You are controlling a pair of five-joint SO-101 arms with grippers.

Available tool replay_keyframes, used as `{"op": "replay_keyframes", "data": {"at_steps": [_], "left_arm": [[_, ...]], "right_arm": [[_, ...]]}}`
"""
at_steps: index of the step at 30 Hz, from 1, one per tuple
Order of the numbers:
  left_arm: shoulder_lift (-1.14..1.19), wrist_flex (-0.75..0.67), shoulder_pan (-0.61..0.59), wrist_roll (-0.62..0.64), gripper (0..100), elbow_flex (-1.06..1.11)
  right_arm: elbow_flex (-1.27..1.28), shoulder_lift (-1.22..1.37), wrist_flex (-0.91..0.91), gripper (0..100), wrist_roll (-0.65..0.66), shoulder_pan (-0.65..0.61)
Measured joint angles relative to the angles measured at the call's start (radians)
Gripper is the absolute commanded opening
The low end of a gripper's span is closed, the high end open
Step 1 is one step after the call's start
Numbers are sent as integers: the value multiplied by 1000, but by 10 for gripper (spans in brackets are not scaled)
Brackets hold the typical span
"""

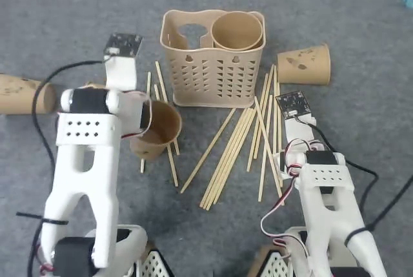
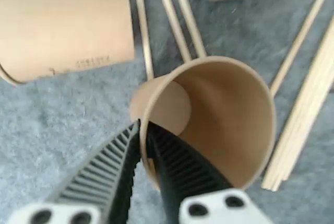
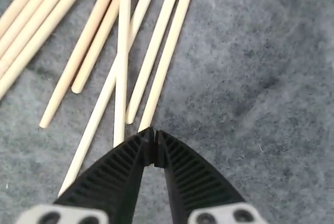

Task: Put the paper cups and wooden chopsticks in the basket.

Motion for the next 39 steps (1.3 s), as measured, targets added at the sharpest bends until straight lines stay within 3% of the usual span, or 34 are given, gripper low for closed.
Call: {"op": "replay_keyframes", "data": {"at_steps": [7,13,23,33,39], "left_arm": [[0,114,75,123,12,-296],[0,123,150,302,12,-551],[28,-170,269,585,13,-761],[445,-238,342,611,13,-1040],[690,-87,334,611,13,-1272]], "right_arm": [[0,0,0,8,0,0],[0,0,0,8,0,0],[0,0,0,8,0,0],[9,0,-29,8,3,0],[9,0,-29,8,3,0]]}}
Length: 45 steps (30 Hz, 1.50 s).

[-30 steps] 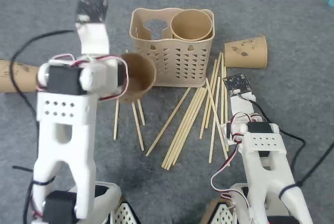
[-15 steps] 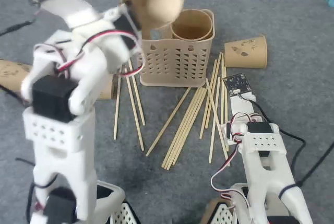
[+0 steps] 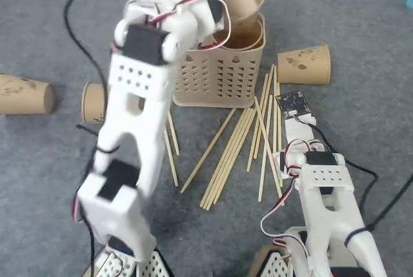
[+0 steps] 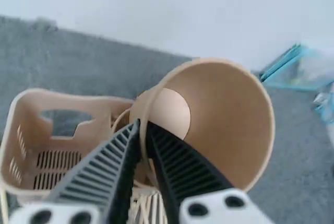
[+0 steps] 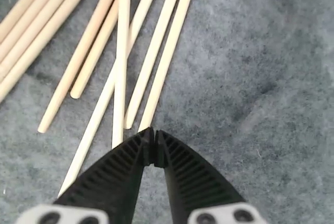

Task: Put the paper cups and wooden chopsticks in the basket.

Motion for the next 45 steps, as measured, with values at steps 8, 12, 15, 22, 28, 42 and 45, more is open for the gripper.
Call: {"op": "replay_keyframes", "data": {"at_steps": [8,12,15,22,28,42,45], "left_arm": [[155,245,-3,0,13,-256],[232,255,-3,-5,87,-281],[253,261,-3,-72,220,-281],[199,298,-3,-97,265,-327],[9,298,-120,-100,233,-351],[-166,298,-600,-140,231,199],[-166,298,-663,-169,231,293]], "right_arm": [[0,0,0,8,0,0],[0,0,0,8,0,0],[0,0,0,8,0,0],[0,0,0,8,0,0],[0,0,0,8,0,0],[0,0,0,8,0,0],[0,0,0,8,0,0]]}}
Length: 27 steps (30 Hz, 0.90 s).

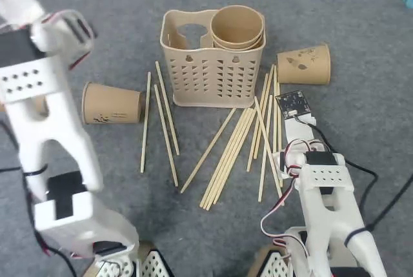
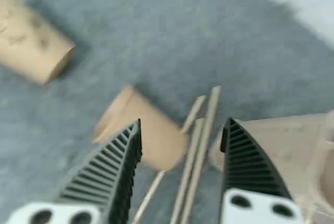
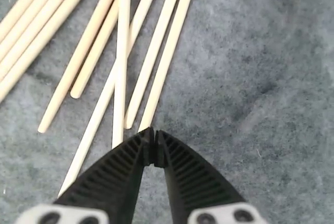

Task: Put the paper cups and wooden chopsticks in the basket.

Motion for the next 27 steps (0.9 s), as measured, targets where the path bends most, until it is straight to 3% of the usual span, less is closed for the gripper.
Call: {"op": "replay_keyframes", "data": {"at_steps": [4,9,16,27], "left_arm": [[0,-26,-92,-3,231,140],[0,-207,-144,-11,231,377],[0,-442,-138,-52,231,646],[0,-591,-55,-52,192,793]], "right_arm": [[0,0,0,8,0,0],[0,0,0,8,0,0],[0,0,0,8,0,0],[23,0,-2,8,0,0]]}}
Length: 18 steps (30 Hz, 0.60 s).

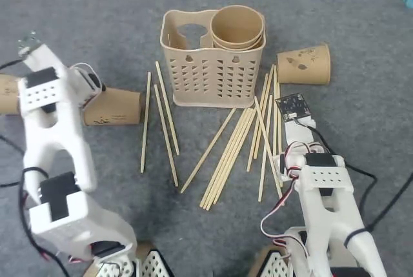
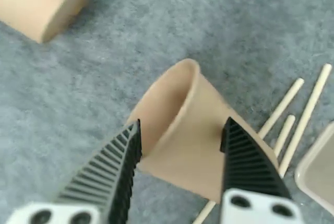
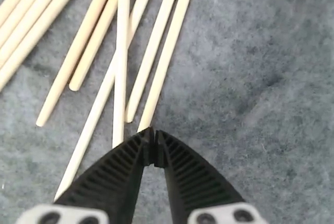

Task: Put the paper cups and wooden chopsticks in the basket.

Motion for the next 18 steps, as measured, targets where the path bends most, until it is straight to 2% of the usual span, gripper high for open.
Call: {"op": "replay_keyframes", "data": {"at_steps": [6,14,18], "left_arm": [[-25,-28,58,2,6,26],[-23,-11,120,2,13,26],[-23,72,129,2,13,-55]], "right_arm": [[0,0,0,8,0,2],[0,0,0,8,0,0],[0,0,0,8,0,0]]}}
